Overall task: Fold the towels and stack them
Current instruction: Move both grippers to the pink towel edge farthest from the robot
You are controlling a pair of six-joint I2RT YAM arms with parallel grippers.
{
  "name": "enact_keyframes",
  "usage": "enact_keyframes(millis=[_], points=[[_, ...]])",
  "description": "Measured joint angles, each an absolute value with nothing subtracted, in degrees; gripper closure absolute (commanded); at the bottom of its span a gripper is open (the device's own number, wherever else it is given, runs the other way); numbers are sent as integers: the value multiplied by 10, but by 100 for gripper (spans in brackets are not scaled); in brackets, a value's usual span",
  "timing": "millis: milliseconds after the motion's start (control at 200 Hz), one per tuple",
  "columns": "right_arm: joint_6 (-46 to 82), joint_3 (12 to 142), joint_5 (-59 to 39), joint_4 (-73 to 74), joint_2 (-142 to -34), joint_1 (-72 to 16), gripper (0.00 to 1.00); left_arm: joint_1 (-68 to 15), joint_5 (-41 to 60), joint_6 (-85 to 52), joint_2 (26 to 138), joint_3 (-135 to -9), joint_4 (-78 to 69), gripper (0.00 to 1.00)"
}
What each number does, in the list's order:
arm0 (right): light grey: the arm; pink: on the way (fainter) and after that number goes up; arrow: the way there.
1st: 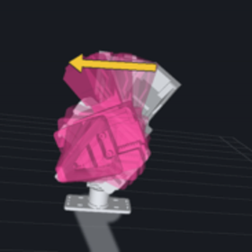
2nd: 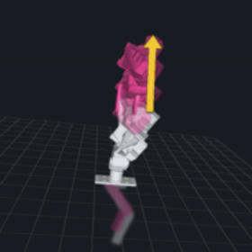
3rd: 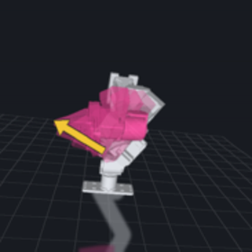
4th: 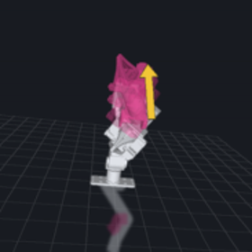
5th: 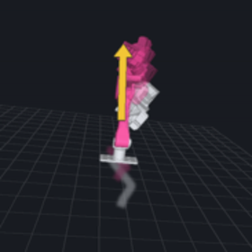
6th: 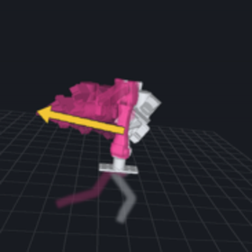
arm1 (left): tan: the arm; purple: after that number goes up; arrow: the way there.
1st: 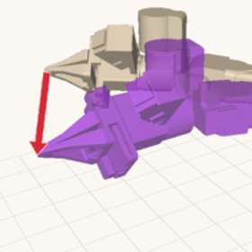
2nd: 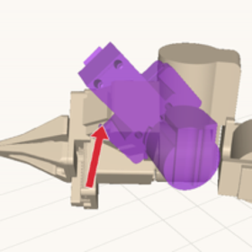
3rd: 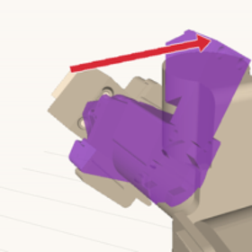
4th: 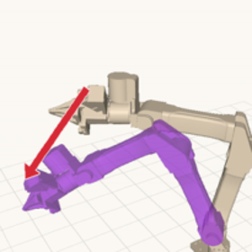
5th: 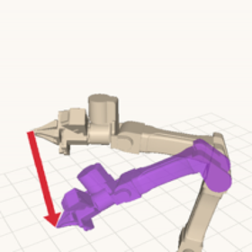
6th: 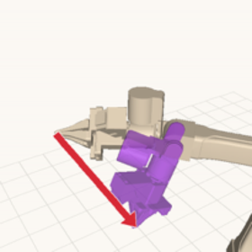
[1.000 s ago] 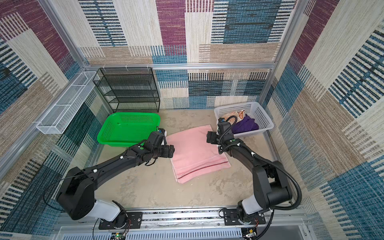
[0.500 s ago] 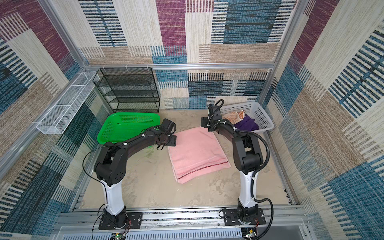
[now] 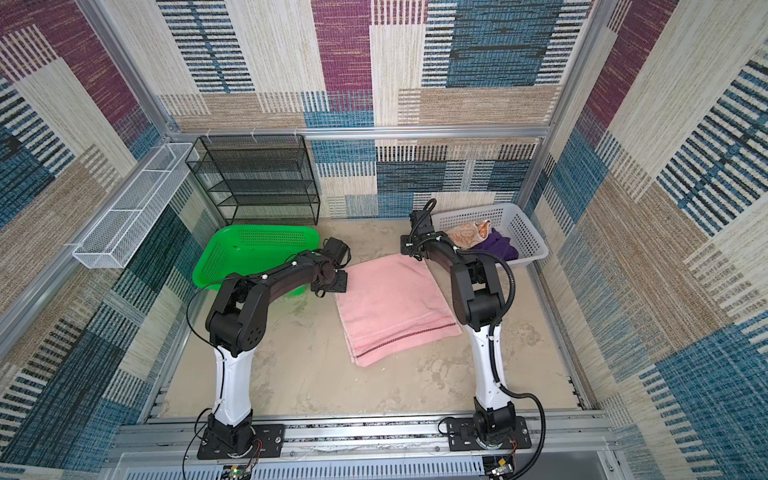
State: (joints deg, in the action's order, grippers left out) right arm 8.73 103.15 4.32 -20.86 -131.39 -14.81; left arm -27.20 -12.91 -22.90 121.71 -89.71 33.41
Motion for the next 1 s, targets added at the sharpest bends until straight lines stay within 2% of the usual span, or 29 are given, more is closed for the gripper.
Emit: enact_keyframes(millis=[170,336,421,581,681,821,1002], points=[[88,1042,65,-224,-1329,-148,35,-262,-112,-229,1227,-907,319,41],[88,1057,73,-230,-1343,-148,43,-257,-101,-228,1244,-927,310,42],[88,1062,75,-232,-1351,-148,50,-256,-100,-228,1252,-940,309,34],[90,1064,77,-238,-1357,-148,74,-251,-89,-223,1268,-967,314,15],[92,1061,77,-233,-1358,-148,87,-248,-88,-221,1272,-982,319,10],[96,1055,77,-221,-1358,-148,100,-241,-87,-219,1275,-1004,322,10],[100,1037,76,-198,-1352,-147,100,-234,-84,-219,1283,-1031,324,18]])
